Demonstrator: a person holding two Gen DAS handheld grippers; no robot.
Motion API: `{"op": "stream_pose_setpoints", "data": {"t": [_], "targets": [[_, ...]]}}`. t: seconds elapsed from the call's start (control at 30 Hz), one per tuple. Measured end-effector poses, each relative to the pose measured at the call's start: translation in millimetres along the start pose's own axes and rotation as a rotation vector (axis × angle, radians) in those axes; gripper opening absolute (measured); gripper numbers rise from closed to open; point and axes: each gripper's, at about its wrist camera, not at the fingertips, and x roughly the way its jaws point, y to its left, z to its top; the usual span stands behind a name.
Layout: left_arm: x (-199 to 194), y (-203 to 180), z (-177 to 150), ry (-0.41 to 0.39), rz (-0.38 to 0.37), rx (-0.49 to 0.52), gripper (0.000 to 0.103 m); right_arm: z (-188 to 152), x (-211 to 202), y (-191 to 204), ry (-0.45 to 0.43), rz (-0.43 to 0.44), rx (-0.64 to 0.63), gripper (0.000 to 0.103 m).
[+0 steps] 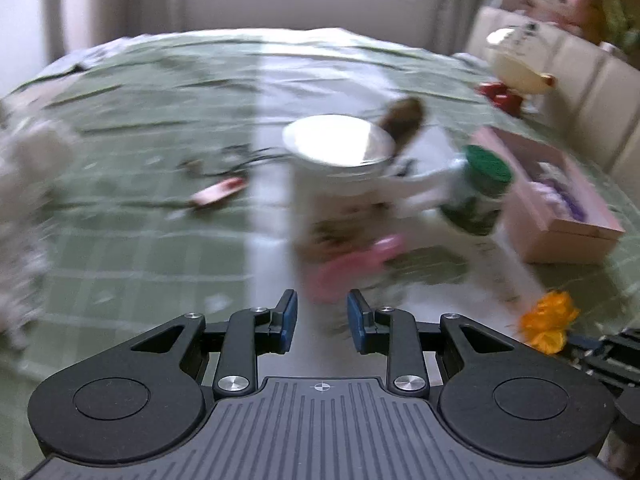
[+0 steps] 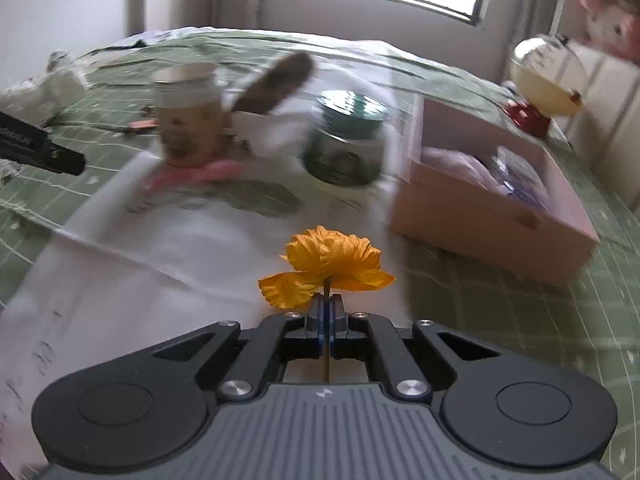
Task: Organize soft objects
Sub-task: 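Carry the orange flower to the white cloth and open the right tool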
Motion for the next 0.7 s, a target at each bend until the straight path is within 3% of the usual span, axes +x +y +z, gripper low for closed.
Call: {"op": "stream_pose_setpoints", "data": {"t": [0.13,0.2,0.27,0.4,0.5,0.6,0.7], "targets": [[22,-18,5,-0.020,-0.081,0.060,0.031,-12,1,-21,0.004,0.026,0.050,0.014],[32,-19,9,-0.024,-0.079,0.075,0.031,-17,-1,-26,-0.004,0.041,0.060,0.048],[43,-14,14,-0.034,-0.061,0.070,0.031,-19,-1,-30,-0.019,0.047,0.077,0.065],[62,15,21,-0.005,-0.055,-0.078,0.031,-27,2,-36,-0.003,0.070,0.085,0.067],[76,28,16,0.057,-0.141,-0.155,0.031,-32,2,-39,-0.008,0.076,0.093,0.075],[74,12,7,0.115,-0.214,-0.022,0.032,-35,3,-38,-0.011,0.066,0.106,0.080],[63,-13,-1,0.138,-0.230,0.148,0.034,-36,4,-35,-0.020,0.060,0.105,0.083]]}}
